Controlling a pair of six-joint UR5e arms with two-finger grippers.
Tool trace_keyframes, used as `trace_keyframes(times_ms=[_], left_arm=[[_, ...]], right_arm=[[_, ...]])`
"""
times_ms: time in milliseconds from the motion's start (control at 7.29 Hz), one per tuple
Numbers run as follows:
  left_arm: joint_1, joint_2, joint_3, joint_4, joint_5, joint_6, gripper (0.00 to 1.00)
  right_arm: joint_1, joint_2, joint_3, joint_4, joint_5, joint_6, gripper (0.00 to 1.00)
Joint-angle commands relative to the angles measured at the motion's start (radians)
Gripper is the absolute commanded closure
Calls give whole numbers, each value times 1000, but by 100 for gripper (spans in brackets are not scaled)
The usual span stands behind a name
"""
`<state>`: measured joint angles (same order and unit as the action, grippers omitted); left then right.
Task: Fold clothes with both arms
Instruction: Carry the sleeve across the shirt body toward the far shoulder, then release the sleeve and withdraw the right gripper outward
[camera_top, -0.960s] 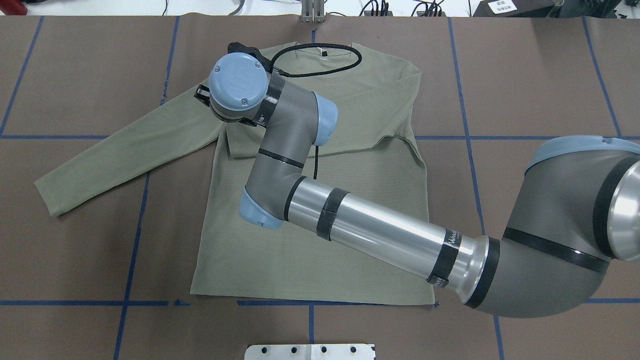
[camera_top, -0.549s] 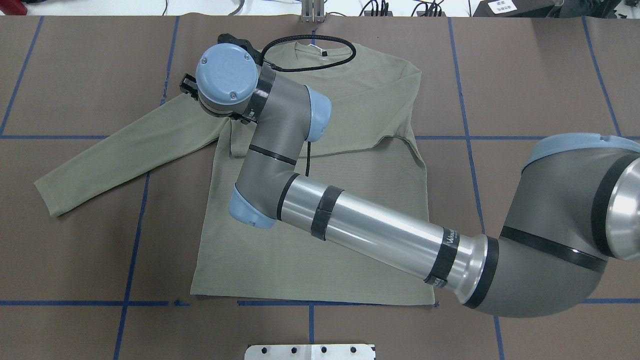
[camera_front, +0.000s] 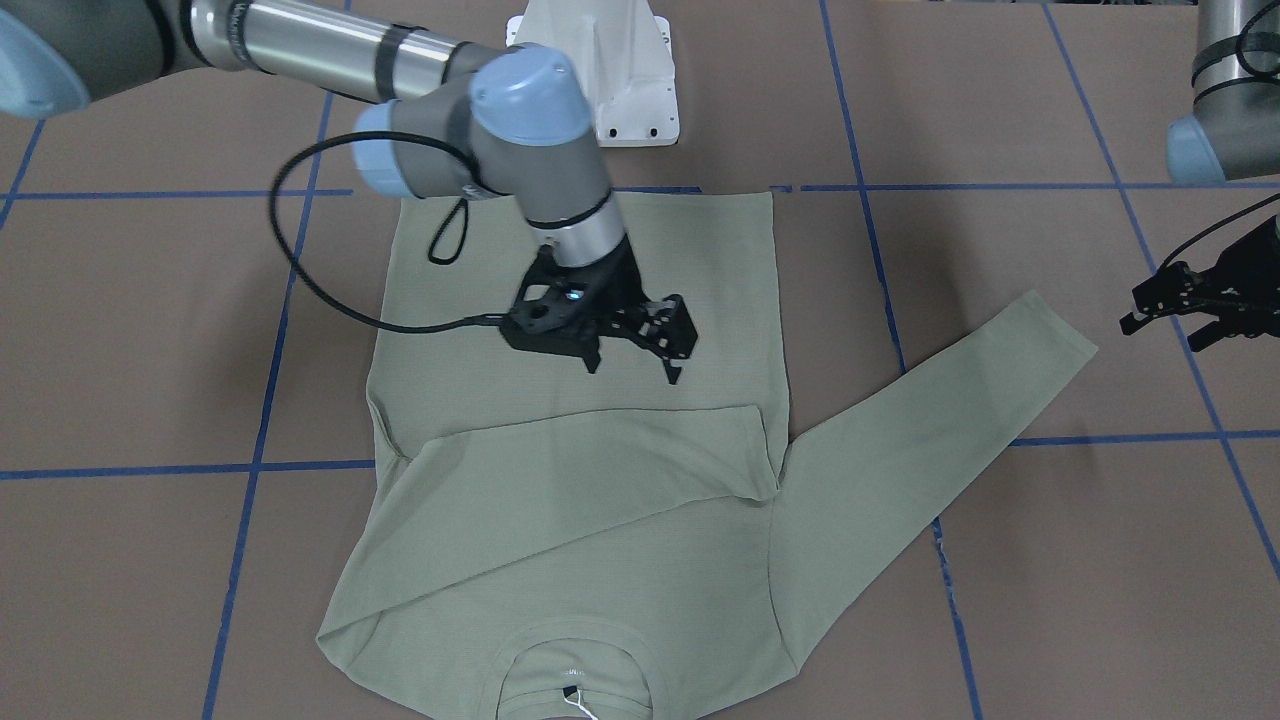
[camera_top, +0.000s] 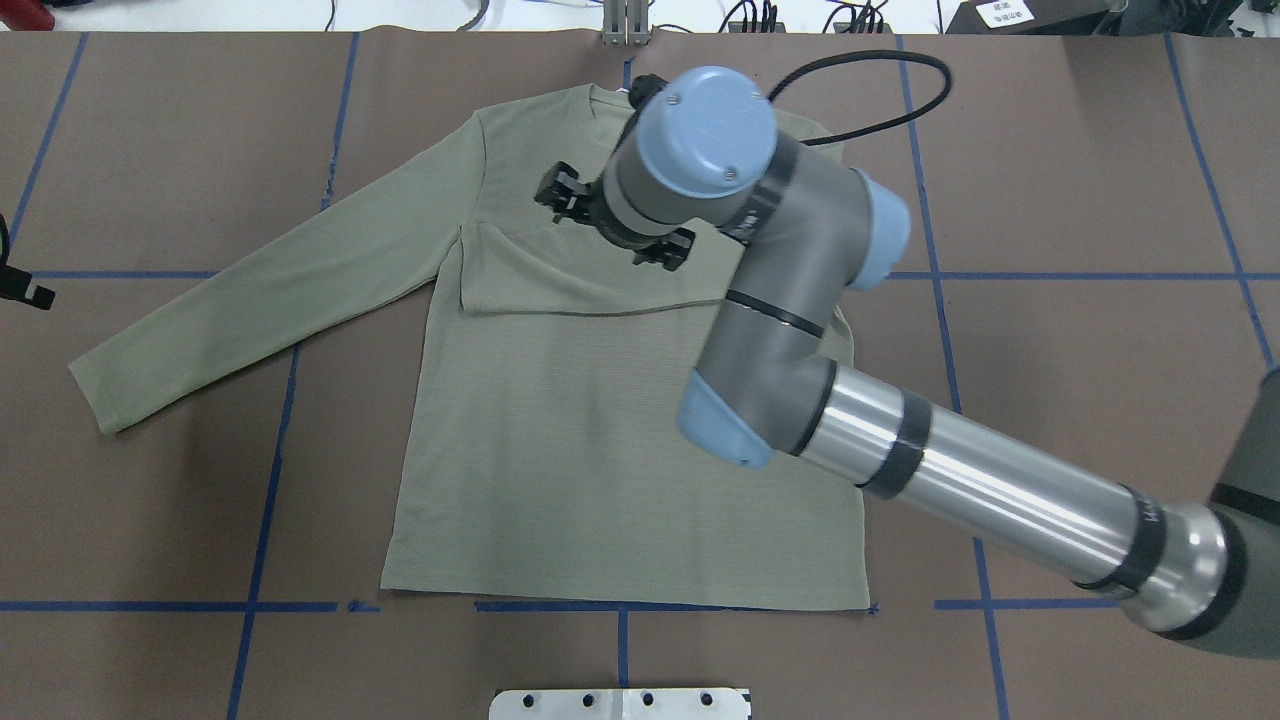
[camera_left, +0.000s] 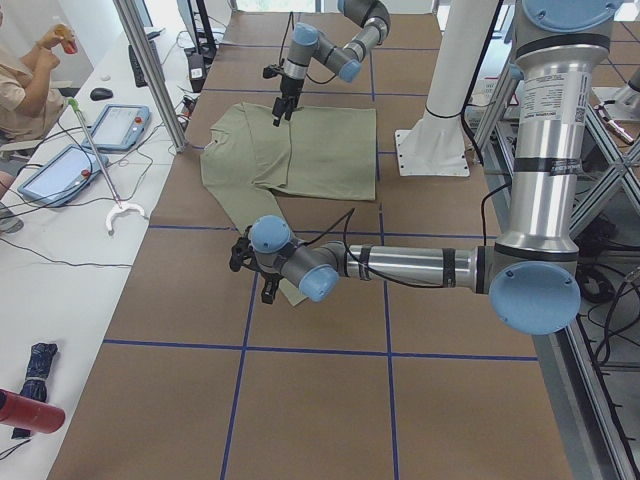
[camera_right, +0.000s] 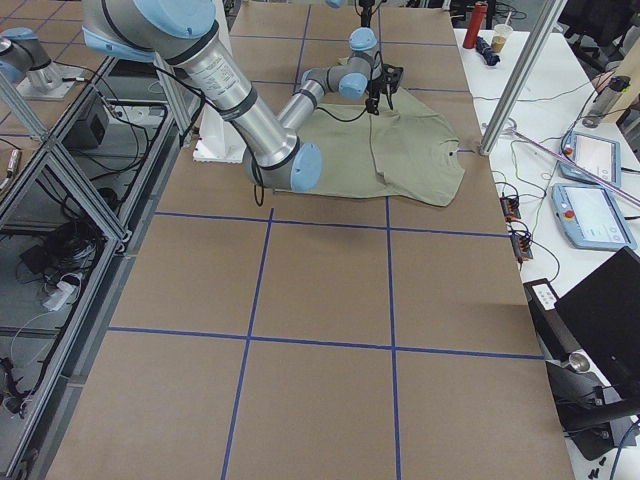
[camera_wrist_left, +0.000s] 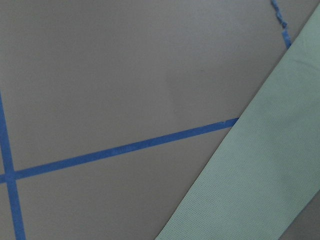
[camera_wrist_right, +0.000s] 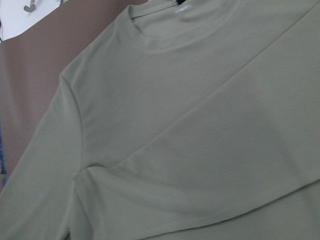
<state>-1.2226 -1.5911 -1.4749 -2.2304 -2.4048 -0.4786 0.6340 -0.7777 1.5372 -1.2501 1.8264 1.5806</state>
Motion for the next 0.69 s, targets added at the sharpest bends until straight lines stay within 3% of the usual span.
trace_keyframes(times_ms=[0,274,549], left_arm=[[29,-3,77,-69,9,-31,2],[61,-10,106,-69,10,-29,11],[104,-36,136,-66,12,-29,14]], right_arm=[[82,-248,199,-2,94,-108,0],[166,-359,238,1,158,-109,0],[197,-411,238,1,163,-163,0]])
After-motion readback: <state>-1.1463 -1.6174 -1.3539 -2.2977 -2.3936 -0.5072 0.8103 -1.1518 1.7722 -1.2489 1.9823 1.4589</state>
